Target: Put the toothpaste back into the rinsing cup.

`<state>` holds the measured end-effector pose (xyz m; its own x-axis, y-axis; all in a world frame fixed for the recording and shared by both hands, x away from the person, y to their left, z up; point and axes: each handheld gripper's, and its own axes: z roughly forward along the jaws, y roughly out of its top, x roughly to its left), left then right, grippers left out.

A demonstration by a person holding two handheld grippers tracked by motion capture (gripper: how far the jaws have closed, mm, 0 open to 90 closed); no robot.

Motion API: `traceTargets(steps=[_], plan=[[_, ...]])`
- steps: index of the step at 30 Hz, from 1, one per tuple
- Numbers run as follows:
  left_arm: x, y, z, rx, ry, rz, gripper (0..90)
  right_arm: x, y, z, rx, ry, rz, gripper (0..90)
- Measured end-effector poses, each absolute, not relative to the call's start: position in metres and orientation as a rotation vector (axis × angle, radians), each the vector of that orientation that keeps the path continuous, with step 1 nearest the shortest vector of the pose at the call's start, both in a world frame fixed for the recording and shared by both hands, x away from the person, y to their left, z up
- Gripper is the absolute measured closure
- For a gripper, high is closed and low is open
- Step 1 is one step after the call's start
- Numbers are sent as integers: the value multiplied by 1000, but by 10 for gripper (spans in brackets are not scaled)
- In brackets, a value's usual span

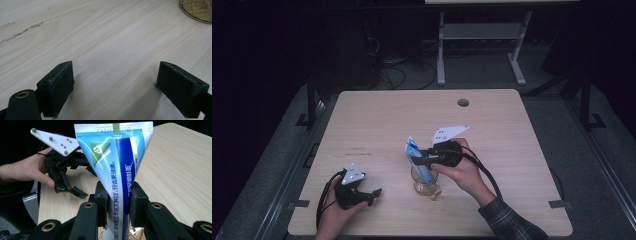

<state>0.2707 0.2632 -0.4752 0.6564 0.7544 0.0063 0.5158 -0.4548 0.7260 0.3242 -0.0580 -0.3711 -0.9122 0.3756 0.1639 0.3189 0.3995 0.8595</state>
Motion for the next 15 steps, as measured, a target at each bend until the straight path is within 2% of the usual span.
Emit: traceTargets(steps=[6, 8, 12, 15], plan=[[271, 263, -475, 2159, 980, 429, 131, 323, -60, -369, 635, 2557, 1586, 611], [271, 263, -475, 2160, 979, 429, 131, 324, -64, -368, 645, 2550, 1596, 532], [271, 263, -475, 2159, 980, 428, 132, 323, -70, -368, 661, 2537, 1601, 460], [271, 263, -475, 2158, 983, 429, 132, 322, -76, -368, 668, 2529, 1602, 440]])
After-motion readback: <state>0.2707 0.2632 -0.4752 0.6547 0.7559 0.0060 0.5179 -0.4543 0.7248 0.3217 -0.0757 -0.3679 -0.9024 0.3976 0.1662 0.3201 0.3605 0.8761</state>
